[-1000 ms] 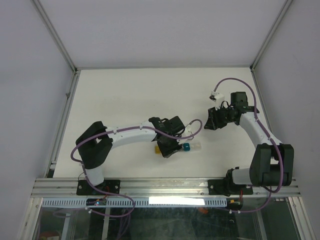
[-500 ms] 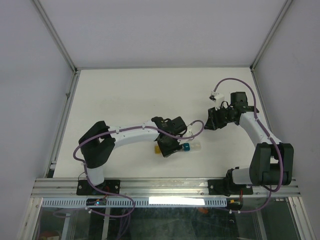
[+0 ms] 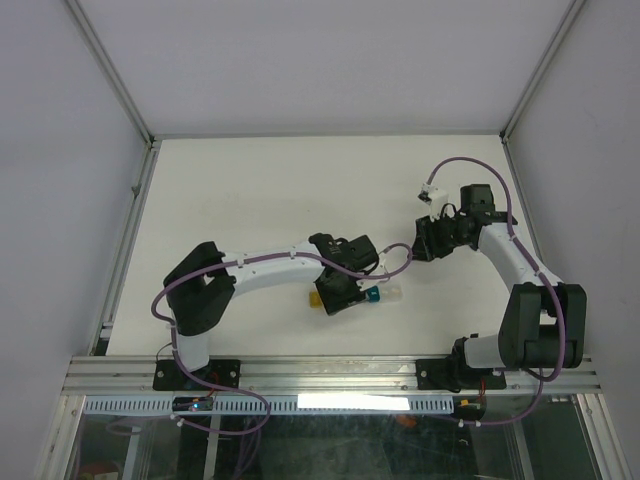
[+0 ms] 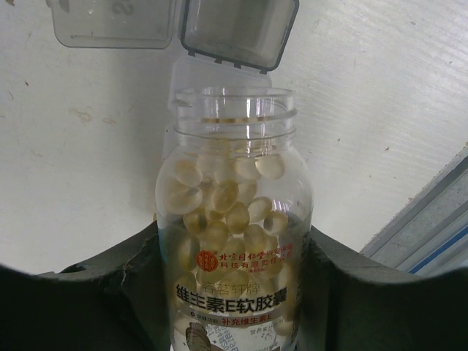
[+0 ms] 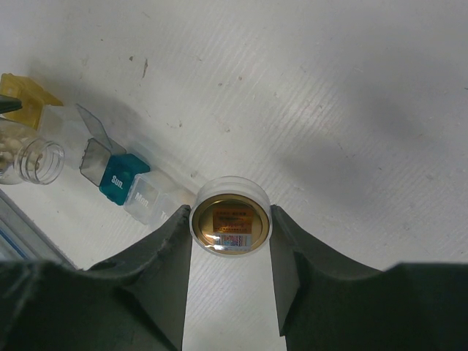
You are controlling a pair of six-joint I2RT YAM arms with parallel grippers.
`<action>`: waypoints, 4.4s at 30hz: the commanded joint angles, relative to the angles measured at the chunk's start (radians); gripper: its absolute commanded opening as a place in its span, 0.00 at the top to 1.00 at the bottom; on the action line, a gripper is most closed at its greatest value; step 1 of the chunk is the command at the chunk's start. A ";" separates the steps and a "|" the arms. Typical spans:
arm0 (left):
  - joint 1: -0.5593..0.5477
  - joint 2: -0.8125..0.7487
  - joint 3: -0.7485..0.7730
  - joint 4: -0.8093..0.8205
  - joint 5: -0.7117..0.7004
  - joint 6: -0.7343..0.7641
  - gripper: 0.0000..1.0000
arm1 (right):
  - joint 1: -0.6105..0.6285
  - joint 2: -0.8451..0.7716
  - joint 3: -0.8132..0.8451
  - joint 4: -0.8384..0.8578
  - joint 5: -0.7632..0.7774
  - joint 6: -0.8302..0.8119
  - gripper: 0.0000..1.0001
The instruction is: Sort the pills into containers
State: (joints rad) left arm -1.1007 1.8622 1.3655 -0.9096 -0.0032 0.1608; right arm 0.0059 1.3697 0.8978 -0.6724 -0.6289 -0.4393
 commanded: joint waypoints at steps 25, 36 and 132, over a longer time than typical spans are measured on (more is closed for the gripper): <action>-0.011 0.042 0.112 -0.078 -0.057 -0.021 1.00 | -0.009 -0.001 0.035 -0.005 -0.027 -0.013 0.84; -0.027 0.040 0.104 -0.064 -0.076 -0.011 1.00 | -0.012 0.002 0.036 -0.007 -0.032 -0.013 0.84; 0.107 -0.678 -0.962 2.008 0.697 -0.334 1.00 | 0.017 -0.459 0.166 -0.289 -0.697 -0.752 0.01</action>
State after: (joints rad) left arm -1.0100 1.1339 0.3771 0.9470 0.5621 -0.0921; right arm -0.0013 0.9047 1.0328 -0.9470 -1.0966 -1.0637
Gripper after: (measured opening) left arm 0.522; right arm 0.987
